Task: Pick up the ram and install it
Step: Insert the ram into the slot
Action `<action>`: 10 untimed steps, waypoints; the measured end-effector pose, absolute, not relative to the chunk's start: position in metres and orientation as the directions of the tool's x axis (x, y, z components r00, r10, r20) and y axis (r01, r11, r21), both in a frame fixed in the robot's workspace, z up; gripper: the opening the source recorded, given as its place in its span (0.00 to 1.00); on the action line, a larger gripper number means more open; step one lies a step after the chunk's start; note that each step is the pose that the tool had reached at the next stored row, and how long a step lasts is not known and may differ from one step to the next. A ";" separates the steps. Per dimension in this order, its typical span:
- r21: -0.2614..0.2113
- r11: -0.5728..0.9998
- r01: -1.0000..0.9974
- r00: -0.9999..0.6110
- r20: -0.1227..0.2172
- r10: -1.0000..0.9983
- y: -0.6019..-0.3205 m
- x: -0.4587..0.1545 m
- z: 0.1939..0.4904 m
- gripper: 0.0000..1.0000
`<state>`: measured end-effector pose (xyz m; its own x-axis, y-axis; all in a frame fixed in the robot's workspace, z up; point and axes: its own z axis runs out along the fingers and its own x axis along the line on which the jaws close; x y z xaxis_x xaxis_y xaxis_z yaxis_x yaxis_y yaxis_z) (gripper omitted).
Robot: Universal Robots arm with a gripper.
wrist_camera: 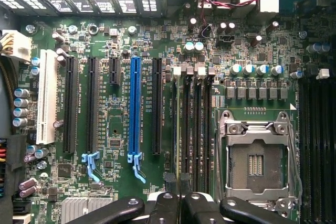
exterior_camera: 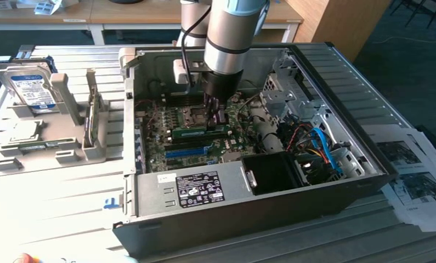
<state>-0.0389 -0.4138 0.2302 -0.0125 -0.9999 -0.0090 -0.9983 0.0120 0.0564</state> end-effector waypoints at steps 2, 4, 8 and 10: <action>0.056 0.012 -0.998 -0.013 -0.009 -1.000 -0.414 -0.042 0.230 0.12; 0.056 0.012 -0.998 -0.012 -0.009 -1.000 -0.414 -0.042 0.230 0.12; 0.056 0.012 -0.998 -0.013 -0.009 -1.000 -0.414 -0.042 0.230 0.12; 0.056 0.012 -0.998 -0.012 -0.009 -1.000 -0.414 -0.041 0.230 0.12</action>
<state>-0.0408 -0.4138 0.2301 -0.0124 -0.9999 -0.0090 -0.9983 0.0119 0.0564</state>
